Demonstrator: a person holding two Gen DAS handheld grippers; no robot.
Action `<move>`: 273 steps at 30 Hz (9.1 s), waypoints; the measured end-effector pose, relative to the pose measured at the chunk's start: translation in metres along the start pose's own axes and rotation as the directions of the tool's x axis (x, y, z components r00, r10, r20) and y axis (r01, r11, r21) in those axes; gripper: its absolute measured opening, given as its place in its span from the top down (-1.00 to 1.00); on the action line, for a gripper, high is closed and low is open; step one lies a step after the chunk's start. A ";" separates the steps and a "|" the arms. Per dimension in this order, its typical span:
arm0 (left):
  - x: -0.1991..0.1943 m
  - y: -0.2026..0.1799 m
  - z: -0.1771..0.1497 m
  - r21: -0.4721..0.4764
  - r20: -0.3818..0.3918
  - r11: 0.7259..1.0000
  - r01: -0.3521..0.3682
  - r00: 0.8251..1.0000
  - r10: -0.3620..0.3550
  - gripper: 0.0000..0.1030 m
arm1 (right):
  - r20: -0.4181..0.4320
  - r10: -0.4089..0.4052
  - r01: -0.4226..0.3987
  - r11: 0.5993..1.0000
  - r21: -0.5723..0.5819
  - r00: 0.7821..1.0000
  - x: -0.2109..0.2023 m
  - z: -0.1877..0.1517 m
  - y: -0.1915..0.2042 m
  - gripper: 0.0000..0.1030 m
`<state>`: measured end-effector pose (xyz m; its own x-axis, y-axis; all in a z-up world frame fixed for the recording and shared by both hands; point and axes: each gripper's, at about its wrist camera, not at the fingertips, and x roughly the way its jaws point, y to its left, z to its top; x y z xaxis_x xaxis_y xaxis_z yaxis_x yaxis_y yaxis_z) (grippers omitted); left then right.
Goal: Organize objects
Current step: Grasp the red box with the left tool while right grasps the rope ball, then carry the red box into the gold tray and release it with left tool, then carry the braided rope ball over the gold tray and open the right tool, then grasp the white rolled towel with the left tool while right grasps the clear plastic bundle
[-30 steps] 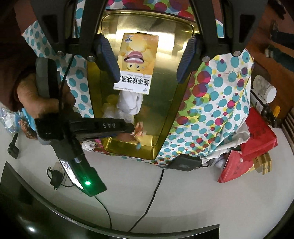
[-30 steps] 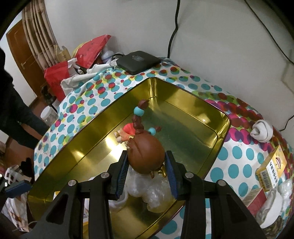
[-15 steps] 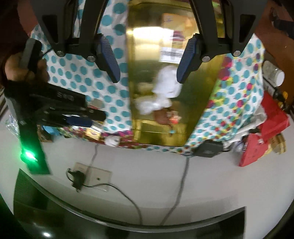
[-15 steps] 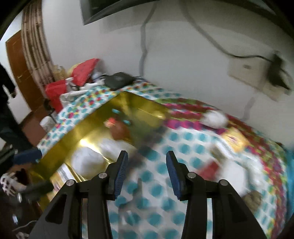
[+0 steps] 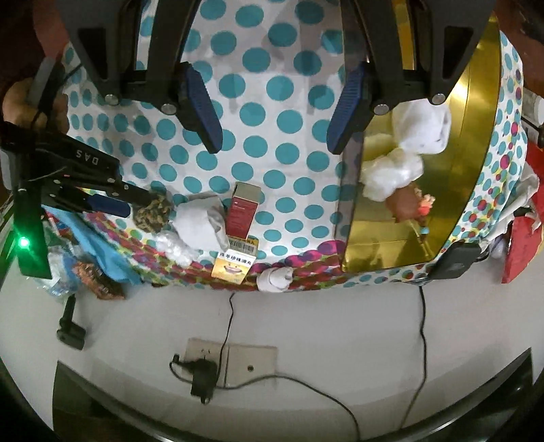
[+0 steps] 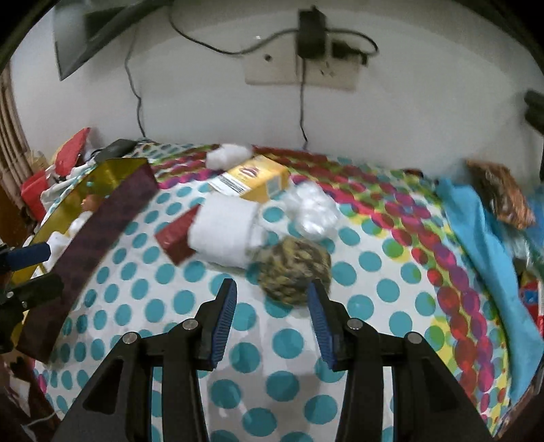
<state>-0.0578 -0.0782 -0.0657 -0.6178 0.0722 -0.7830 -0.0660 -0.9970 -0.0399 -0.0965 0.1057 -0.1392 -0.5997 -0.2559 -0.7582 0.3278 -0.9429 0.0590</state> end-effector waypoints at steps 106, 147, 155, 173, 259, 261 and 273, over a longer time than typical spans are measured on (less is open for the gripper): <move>0.013 0.117 0.005 -0.180 -0.028 0.954 -0.241 0.970 0.240 0.37 | 0.013 0.015 -0.016 0.989 0.146 1.000 0.040 -0.006 -0.057 0.04; -0.015 0.120 -0.017 -0.226 0.072 0.950 -0.216 0.969 0.237 0.08 | 0.015 -0.039 0.037 0.993 0.112 0.999 0.036 -0.003 -0.047 0.04; -0.018 0.107 -0.017 -0.150 0.080 0.966 -0.209 0.972 0.223 0.08 | 0.080 -0.040 0.035 0.997 0.071 0.996 0.026 -0.002 -0.034 0.04; -0.072 0.101 -0.039 -0.141 0.145 0.966 -0.216 0.961 0.236 -0.03 | 0.118 0.240 -0.211 0.954 -0.211 0.964 0.007 0.057 0.129 0.04; 0.092 -0.079 0.042 0.036 0.003 0.999 0.016 1.000 -0.016 -0.18 | 0.034 -0.065 0.063 0.997 0.052 0.997 0.056 0.022 -0.058 0.33; 0.096 -0.083 0.043 0.048 0.004 0.999 0.008 1.000 -0.008 -0.18 | 0.033 -0.064 0.062 0.996 0.066 0.997 0.054 0.020 -0.062 0.34; 0.121 -0.090 0.051 0.065 0.003 0.998 -0.022 1.000 0.022 -0.18 | 0.024 -0.074 0.071 0.992 0.104 0.997 0.055 0.019 -0.069 0.32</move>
<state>-0.1666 0.0218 -0.1248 -0.6215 0.0502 -0.7818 -0.1027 -0.9946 0.0178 -0.1665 0.1528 -0.1724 -0.6397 -0.1905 -0.7447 0.2070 -0.9757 0.0718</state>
